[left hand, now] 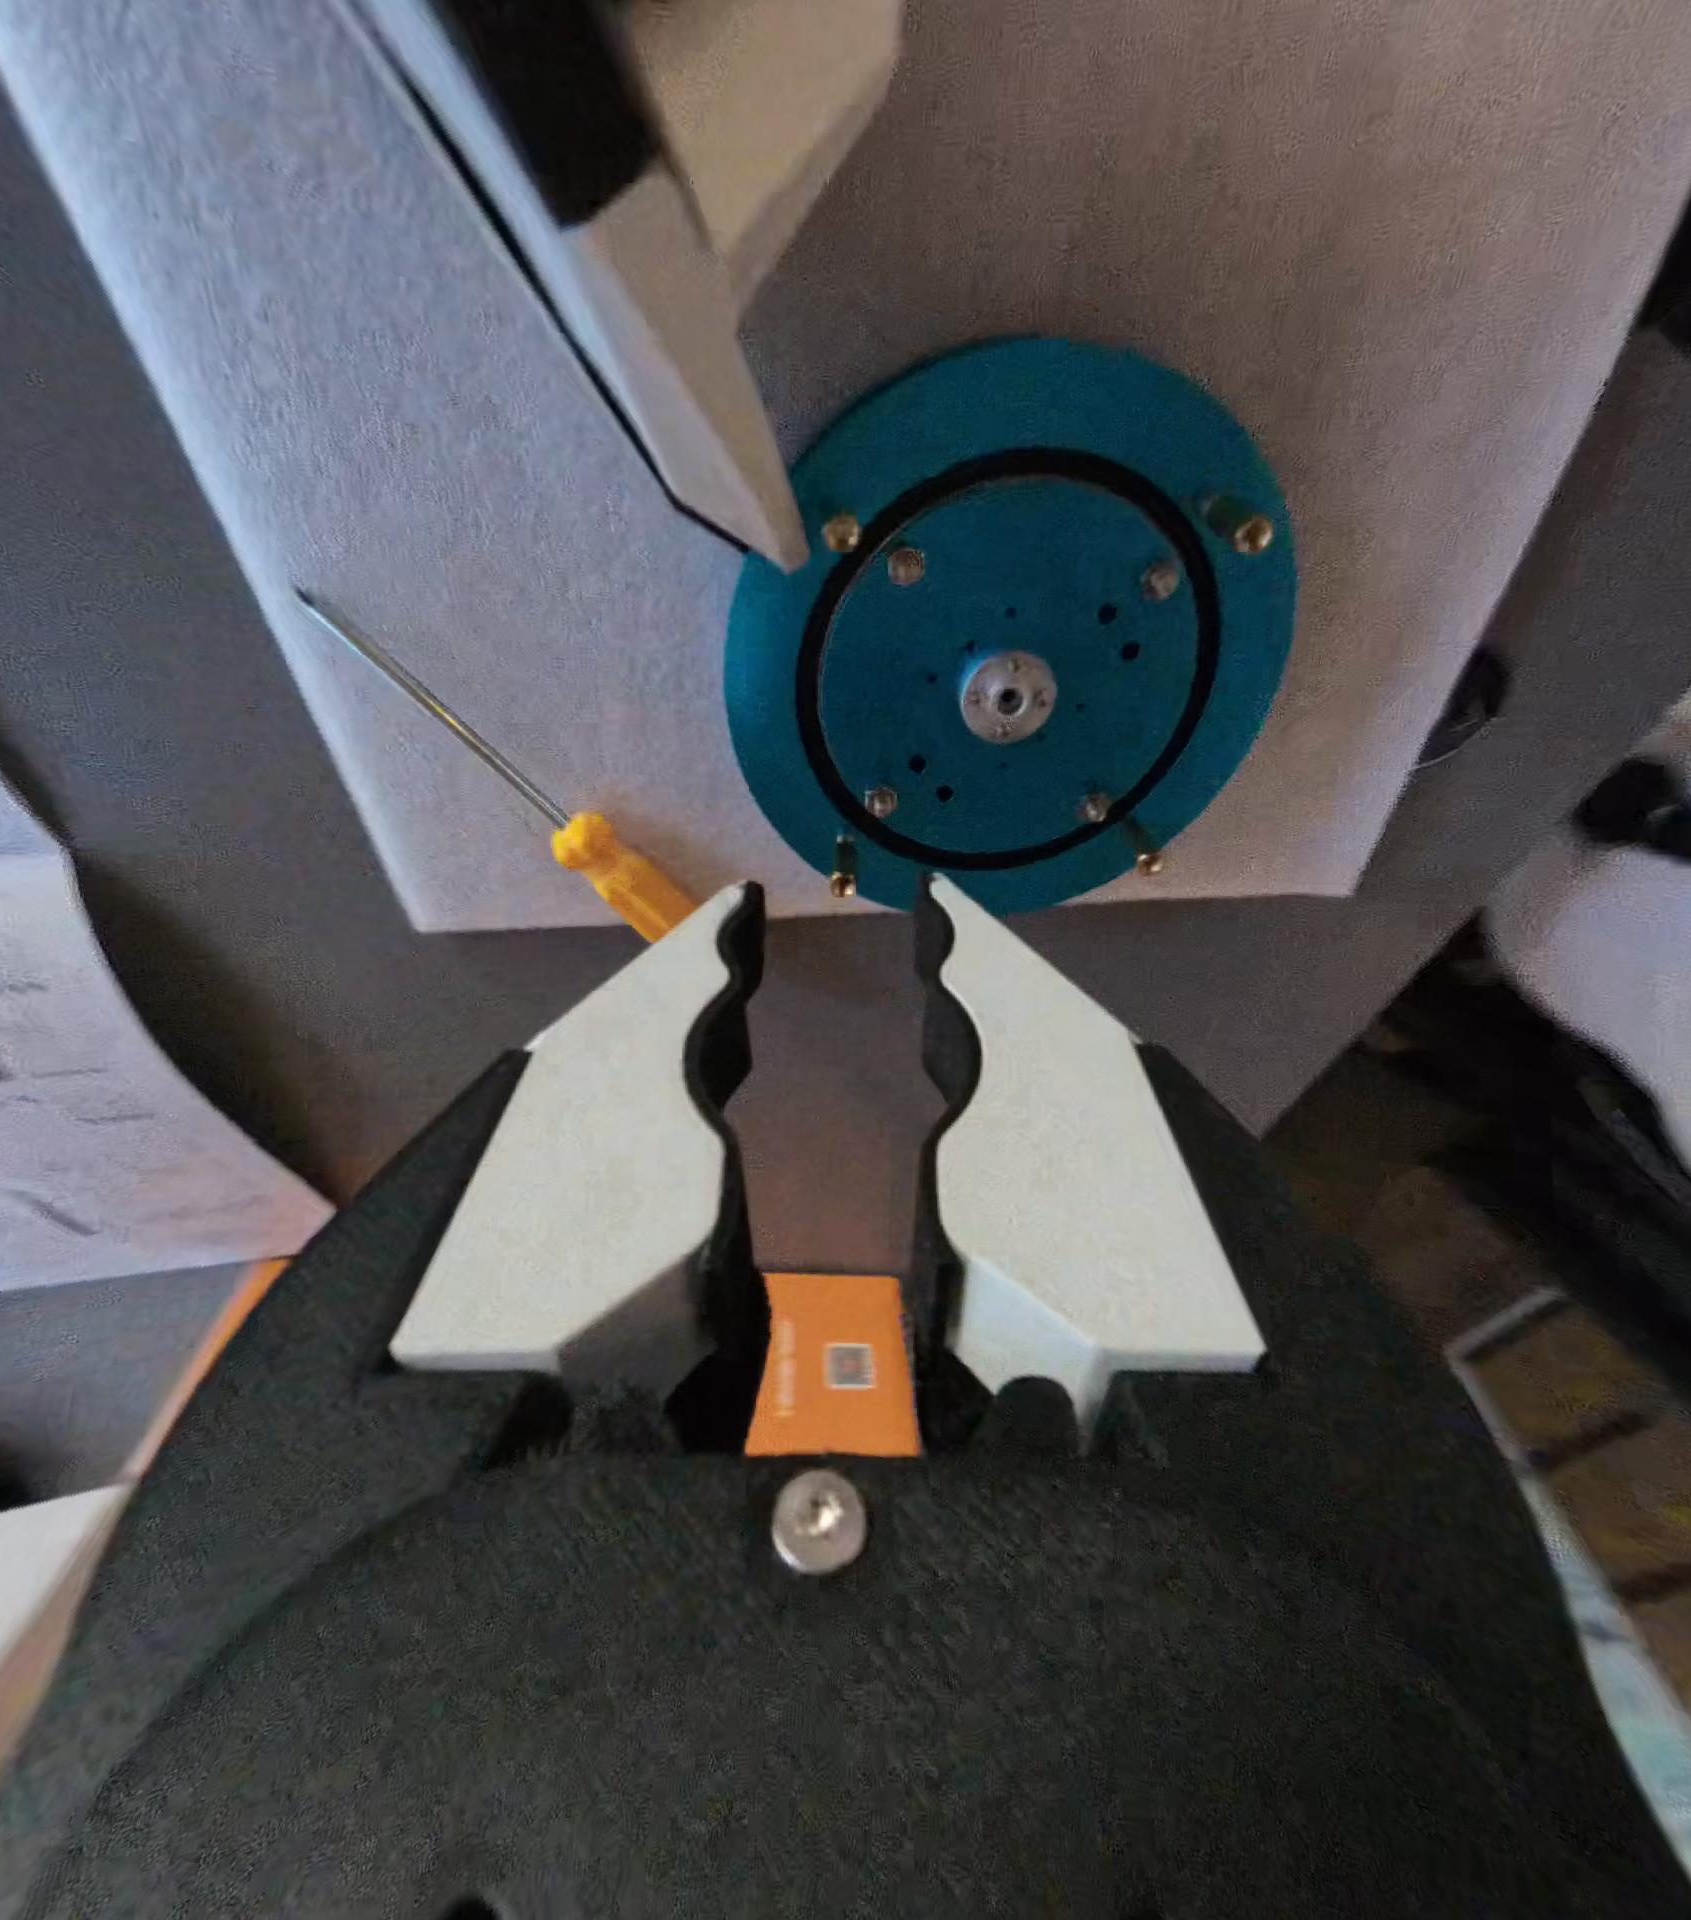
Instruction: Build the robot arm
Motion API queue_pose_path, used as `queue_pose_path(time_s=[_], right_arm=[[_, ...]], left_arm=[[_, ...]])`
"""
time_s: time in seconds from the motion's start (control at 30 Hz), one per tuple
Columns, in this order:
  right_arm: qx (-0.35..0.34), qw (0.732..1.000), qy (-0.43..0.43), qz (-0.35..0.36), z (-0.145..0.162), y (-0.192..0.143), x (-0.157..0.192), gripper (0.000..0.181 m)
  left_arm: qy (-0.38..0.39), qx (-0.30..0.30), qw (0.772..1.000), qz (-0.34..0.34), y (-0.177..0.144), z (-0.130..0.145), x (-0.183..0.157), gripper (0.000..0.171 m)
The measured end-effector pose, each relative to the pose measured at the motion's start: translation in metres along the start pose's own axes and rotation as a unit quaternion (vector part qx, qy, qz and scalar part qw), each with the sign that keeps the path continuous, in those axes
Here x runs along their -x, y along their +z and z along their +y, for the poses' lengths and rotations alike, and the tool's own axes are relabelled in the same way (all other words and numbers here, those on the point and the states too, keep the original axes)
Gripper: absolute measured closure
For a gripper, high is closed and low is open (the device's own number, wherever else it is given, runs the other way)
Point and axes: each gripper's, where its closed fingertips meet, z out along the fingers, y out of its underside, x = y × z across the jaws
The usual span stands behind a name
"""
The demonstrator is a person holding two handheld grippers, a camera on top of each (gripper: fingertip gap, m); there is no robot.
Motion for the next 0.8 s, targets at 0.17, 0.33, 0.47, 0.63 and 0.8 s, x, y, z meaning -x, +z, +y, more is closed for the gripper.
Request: queue_pose_path(time_s=[0.17,0.33,0.47,0.63,0.8], right_arm=[[0.000,1.000,0.000,0.000,0.000,0.000,0.000,0.179],[-0.001,1.000,0.000,0.000,0.000,0.000,0.000,0.179],[-0.001,1.000,-0.001,0.000,0.000,0.000,0.000,0.179],[0.000,1.000,-0.001,-0.001,0.000,0.000,0.000,0.179],[-0.002,1.000,-0.003,-0.002,0.000,0.000,0.000,0.179]], left_arm=[[-0.189,-0.010,0.974,0.123,0.005,0.014,-0.003,0.151],[-0.234,0.009,0.962,0.142,0.018,0.019,-0.004,0.152],[-0.247,0.014,0.954,0.172,0.022,0.016,-0.011,0.166],[-0.165,0.036,0.976,0.139,0.024,0.021,-0.009,0.171],[0.197,0.101,0.966,-0.131,0.030,0.035,0.036,0.171]])
